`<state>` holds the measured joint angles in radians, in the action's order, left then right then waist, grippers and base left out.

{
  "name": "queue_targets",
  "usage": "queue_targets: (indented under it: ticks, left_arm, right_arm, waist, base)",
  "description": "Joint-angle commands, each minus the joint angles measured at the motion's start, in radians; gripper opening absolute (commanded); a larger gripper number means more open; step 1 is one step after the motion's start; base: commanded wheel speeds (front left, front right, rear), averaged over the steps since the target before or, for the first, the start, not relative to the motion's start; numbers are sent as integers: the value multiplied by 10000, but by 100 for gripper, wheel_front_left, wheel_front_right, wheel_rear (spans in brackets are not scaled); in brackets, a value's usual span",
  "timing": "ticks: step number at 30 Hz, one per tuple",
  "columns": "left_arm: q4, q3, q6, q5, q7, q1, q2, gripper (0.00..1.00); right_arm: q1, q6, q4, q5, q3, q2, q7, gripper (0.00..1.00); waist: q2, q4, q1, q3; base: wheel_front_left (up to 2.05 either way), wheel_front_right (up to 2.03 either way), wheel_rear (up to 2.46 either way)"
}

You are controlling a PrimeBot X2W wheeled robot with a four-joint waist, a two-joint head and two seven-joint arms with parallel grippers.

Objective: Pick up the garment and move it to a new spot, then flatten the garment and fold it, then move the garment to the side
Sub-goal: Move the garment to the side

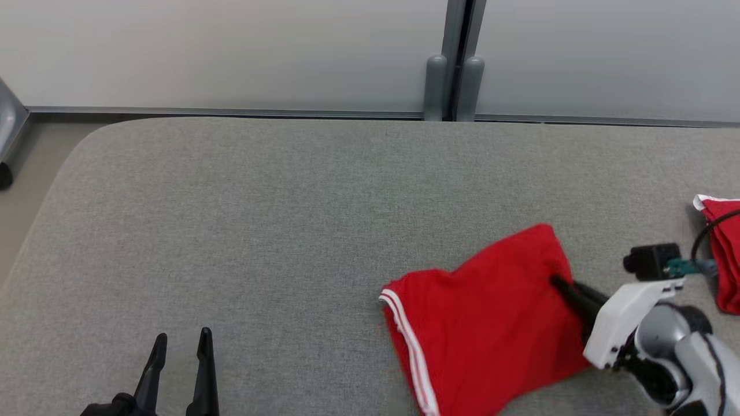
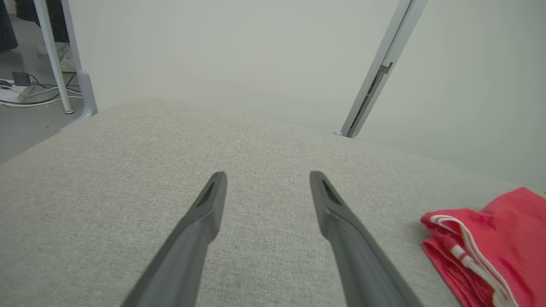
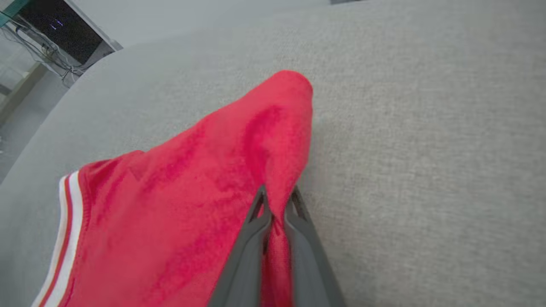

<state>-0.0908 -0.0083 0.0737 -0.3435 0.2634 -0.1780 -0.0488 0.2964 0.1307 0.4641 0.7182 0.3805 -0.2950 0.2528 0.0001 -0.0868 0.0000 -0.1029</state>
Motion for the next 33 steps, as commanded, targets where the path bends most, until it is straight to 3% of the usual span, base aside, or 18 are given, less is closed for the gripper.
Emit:
queue_targets:
  ticks: [1, 5, 9, 15, 23, 29, 30, 31, 32, 33]
  left_arm:
    - [34, 20, -12, -5, 12, 191, -37, 100]
    - [29, -17, 80, 78, 12, 386, -35, 100]
    - [51, -148, 151, 129, 12, 720, -41, 100]
    - [39, -284, 172, 141, 12, 933, -38, 100]
    - [19, -188, 218, 222, 12, 1061, -40, 100]
    - [-38, -210, 251, 272, 12, 1098, -38, 100]
    - [-41, -217, 261, 275, 12, 1113, -38, 100]
    - [-39, -216, 268, 277, 12, 1126, -38, 100]
    - [-32, -210, 265, 276, 12, 1130, -37, 100]
    - [-20, -176, 264, 273, 12, 1116, -41, 100]
  right_arm:
    - [435, 0, 1, 138, -149, -313, -178, 0]
    - [1575, -1, 328, 240, -729, -977, -267, 0]
    - [2846, -1, 773, -289, -1342, -1978, 307, 0]
    - [3397, 0, 343, -726, -1951, -2924, 1231, 0]
    - [3517, -1, -118, -1163, -2856, -3318, 2334, 0]
    - [3363, -1, 113, -2109, -3602, -3377, 3006, 1]
    - [3353, -1, 166, -2380, -3751, -3413, 2938, 22]
    - [3335, -1, 170, -2790, -3902, -3469, 2772, 50]
    - [3298, -1, 166, -3087, -3999, -3439, 2637, 100]
    - [3261, -1, 151, -3425, -4132, -3372, 2433, 100]
  waist:
    - [-1, 173, 0, -136]
    - [-1, 567, 0, -473]
    - [-1, 891, 0, -814]
    - [-1, 1143, 0, -1032]
    - [-1, 1304, 0, -1094]
    - [-1, 1221, 0, -1114]
    - [-1, 1191, 0, -1124]
    - [-1, 1163, 0, -1137]
    - [-1, 1137, 0, -1149]
    - [-1, 1117, 0, -1159]
  base:
    - [0, 0, 0]
    - [0, 0, 0]
    - [0, 0, 0]
    - [0, 0, 0]
    - [0, 0, 0]
    - [0, 0, 0]
    - [0, 0, 0]
    - [0, 0, 0]
    - [0, 0, 0]
    - [0, 0, 0]
